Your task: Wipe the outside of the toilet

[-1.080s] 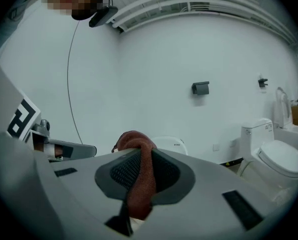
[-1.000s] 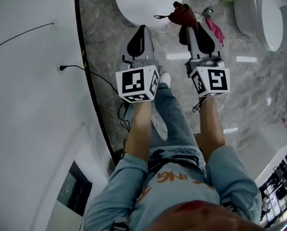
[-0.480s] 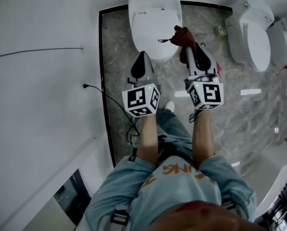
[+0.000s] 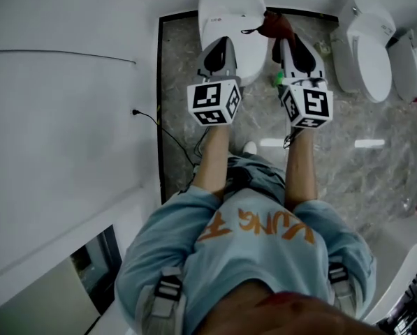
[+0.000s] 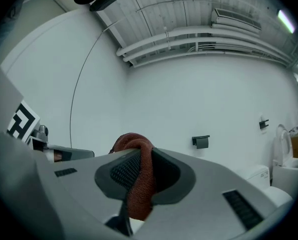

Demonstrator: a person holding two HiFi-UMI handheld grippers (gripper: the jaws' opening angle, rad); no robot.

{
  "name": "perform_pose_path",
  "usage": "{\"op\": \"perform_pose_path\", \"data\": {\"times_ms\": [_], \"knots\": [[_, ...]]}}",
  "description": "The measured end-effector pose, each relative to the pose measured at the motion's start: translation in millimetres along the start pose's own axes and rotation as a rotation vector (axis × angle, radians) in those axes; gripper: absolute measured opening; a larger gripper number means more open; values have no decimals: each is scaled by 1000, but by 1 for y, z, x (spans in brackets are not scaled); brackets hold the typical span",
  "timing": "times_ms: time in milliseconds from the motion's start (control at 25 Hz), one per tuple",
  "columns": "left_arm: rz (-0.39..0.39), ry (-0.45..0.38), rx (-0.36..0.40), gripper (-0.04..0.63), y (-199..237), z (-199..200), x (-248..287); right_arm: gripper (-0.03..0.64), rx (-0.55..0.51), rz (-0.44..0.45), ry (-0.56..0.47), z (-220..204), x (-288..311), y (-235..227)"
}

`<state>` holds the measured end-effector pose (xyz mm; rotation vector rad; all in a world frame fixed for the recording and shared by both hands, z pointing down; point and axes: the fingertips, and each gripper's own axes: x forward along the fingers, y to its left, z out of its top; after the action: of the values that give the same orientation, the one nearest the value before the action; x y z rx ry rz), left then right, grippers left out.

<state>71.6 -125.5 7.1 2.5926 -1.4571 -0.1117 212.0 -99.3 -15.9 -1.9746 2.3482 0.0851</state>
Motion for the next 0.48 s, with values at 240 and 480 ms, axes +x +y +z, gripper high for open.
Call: {"op": "perform_pose_path", "data": {"times_ms": [240,480], "knots": [[24,-43,31,-5,23,29,-8,63,-14,41,-11,7,13,24],[20,-57,48,-5,26,44,-10,64,-29,27,-27,21,20,26]]}}
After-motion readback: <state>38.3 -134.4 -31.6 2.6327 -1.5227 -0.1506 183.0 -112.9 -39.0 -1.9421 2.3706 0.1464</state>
